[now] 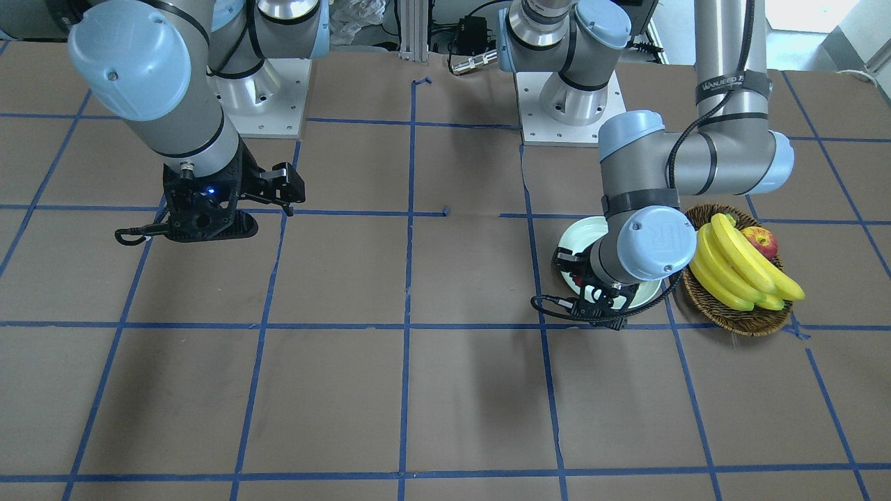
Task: Collect all strawberries into plate
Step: 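Carry the strawberry onto the plate and open the left gripper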
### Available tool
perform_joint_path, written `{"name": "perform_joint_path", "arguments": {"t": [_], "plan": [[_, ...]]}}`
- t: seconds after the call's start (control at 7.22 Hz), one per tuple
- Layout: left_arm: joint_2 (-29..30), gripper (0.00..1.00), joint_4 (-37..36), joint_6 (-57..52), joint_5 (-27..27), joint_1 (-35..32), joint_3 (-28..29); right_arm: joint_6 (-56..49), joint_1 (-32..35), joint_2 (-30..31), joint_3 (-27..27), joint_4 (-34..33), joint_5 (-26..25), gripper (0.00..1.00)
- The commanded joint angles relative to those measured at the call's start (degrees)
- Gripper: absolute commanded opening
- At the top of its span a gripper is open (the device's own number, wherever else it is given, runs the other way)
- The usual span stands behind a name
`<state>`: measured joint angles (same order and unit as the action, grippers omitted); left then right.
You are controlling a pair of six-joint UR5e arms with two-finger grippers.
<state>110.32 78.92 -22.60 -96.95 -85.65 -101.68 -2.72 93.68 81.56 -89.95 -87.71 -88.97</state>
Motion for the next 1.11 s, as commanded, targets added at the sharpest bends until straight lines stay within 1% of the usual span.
{"name": "perform_joint_path", "arguments": {"t": [0.0, 0.14, 0.28, 0.42, 0.69, 0.83, 0.97], "plan": [[0.0, 0.0, 0.1, -4.2, -2.3, 3.0, -2.3, 0.0, -0.1, 0.0, 0.0, 0.0, 0.0, 1.0], [0.1, 0.0, 0.2, -3.9, -2.5, 3.0, -2.5, 0.1, -0.1, 0.0, 0.0, 0.0, 0.0, 1.0], [0.2, 0.67, 0.2, -2.9, -2.3, 2.9, -4.2, 0.1, -0.1, 0.0, 0.0, 0.0, 0.0, 1.0], [0.0, 0.88, -0.1, -1.4, -2.0, 2.9, -6.0, 0.1, 0.0, 0.0, 0.0, -0.1, 0.1, 1.0], [-1.8, 0.95, -0.6, -1.4, -2.3, 2.3, -5.5, 0.1, 0.0, 0.0, 0.0, -0.5, 0.0, 1.0], [-3.7, 1.0, -0.6, -1.2, -2.1, 2.0, -3.6, 0.1, 0.0, 0.0, 0.0, -0.5, 0.0, 1.0], [-5.9, 1.0, -0.1, -0.3, -2.1, 1.9, -0.7, 0.1, 0.0, 0.1, 0.0, -0.5, 0.0, 1.0]]}}
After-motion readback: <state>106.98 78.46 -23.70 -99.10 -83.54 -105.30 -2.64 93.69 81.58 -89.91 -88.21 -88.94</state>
